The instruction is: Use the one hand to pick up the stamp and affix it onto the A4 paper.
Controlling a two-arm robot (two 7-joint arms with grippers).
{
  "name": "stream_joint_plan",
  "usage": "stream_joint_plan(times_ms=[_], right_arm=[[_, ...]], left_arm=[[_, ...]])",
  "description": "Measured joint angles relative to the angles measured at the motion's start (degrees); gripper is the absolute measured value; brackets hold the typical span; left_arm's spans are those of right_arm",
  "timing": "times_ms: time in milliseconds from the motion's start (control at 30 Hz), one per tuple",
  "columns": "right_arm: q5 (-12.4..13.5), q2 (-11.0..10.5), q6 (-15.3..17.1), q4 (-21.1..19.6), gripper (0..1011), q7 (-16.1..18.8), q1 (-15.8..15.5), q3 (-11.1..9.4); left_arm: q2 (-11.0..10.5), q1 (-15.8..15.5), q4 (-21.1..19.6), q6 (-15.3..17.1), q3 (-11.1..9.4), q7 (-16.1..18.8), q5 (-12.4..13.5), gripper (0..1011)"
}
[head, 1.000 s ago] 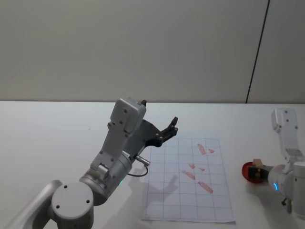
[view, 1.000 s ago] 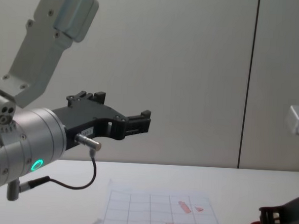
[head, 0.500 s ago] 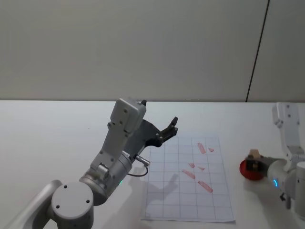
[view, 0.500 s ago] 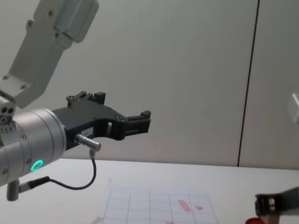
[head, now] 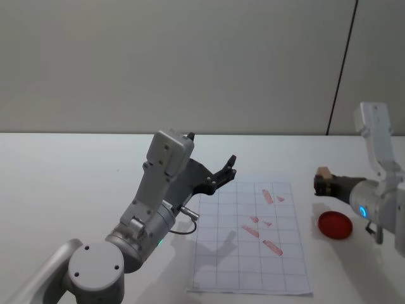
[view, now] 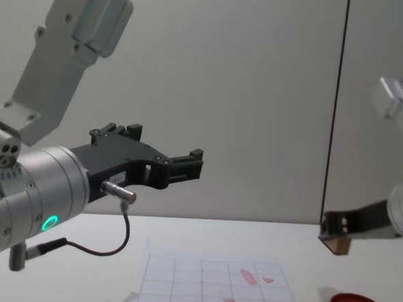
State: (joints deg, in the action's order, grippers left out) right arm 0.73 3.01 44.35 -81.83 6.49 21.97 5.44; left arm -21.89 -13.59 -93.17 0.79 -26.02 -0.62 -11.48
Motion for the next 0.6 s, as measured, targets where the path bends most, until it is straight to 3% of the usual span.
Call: stream_joint_plan(times_ms=[333, 600], right_arm=[[-2.36, 0.72, 4.37, 7.66, 220, 5.29, 8.28, 0.94], [-3.81, 1.67, 4.26, 14.54, 220, 6.40, 13.45, 1.74]], left_arm=[[0.00, 0.00, 0.00, 0.00, 0.00, 0.00, 0.00, 1002], [0.00, 0.00, 0.00, 0.00, 0.00, 0.00, 0.00, 1002]])
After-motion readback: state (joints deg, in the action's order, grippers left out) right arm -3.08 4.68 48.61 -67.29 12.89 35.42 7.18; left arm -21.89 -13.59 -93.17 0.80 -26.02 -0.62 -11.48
